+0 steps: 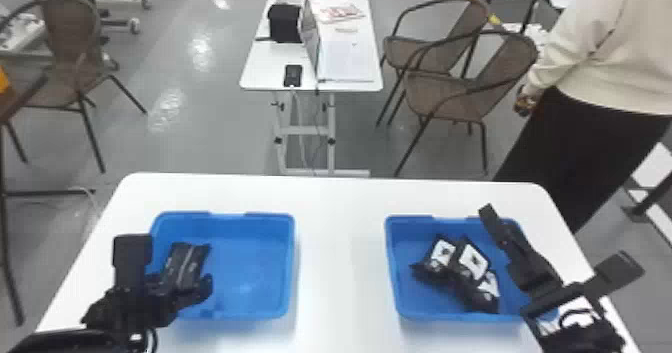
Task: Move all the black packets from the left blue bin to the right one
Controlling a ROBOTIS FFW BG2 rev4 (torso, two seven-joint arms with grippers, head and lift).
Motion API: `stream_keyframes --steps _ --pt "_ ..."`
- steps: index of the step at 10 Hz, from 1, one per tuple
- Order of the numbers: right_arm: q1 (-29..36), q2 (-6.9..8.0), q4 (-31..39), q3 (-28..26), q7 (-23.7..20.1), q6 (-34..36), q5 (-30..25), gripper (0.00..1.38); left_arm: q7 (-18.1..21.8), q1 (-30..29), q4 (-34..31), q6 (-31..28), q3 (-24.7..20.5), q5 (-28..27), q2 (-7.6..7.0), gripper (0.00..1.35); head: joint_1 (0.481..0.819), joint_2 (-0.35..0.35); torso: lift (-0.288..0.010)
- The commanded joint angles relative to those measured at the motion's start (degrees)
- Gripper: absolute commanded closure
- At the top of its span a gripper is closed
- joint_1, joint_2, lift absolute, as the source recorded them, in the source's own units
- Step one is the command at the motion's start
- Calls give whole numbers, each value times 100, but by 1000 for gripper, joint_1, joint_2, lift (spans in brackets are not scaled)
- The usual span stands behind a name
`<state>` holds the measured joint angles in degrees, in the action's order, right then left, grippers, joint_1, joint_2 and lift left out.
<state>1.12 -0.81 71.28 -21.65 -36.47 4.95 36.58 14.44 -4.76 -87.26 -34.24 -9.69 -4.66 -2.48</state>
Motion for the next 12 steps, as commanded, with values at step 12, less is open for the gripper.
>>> stream_keyframes --steps 12 --pt "-15 -7 -26 109 -70 59 68 162 -689 687 807 -145 126 563 -235 145 695 24 0"
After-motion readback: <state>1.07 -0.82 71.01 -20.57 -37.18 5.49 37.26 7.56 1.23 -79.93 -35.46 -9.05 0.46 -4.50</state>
